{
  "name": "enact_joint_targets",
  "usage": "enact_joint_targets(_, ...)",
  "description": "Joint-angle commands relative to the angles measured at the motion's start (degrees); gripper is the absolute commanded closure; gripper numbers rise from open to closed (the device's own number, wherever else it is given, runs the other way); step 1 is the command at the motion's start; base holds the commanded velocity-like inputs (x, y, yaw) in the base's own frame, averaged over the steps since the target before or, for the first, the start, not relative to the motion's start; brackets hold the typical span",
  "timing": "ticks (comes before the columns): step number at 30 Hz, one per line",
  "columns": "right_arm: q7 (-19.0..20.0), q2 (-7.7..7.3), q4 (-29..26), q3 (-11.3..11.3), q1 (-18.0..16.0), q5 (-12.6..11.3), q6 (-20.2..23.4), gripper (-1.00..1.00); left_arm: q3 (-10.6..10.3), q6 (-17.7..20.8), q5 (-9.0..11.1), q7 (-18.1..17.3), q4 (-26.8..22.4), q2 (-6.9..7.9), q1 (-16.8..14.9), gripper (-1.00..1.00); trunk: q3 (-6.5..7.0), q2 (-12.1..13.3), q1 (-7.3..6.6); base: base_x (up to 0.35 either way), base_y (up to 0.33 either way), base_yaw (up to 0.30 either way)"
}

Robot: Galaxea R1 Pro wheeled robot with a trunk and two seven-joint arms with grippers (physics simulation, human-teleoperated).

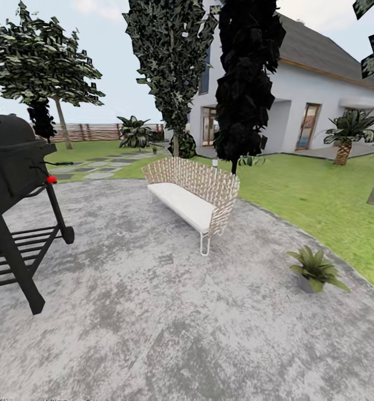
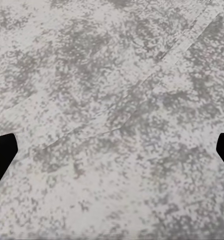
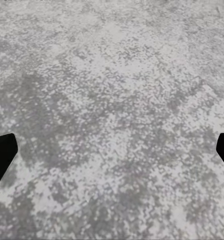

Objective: Pick up the pesticide atomizer in the garden and spray insectifuge to fully cover both potted plants in the garden.

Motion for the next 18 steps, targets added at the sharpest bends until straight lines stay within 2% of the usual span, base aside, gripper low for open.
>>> enact_joint_targets(1,-0.01,0.0,0.02,-0.05,-0.02,0.03,-0.17,-1.0,0.0,-0.19,0.27,-0.01,0.09,-0.01,-0.05,-1.0,-0.09,-0.02,0.01,0.213,0.0,0.282)
enact_joint_targets(13,0.01,0.0,0.02,-0.03,-0.02,0.03,-0.17,-1.0,0.02,-0.29,0.33,-0.07,0.06,0.07,-0.05,-1.0,-0.48,-0.02,0.01,0.314,0.0,0.281)
enact_joint_targets(18,0.21,-0.04,0.02,0.01,-0.02,0.09,-0.18,-1.0,0.02,-0.32,0.26,-0.15,0.04,0.07,-0.05,-1.0,-0.56,-0.02,0.01,0.337,0.0,0.121)
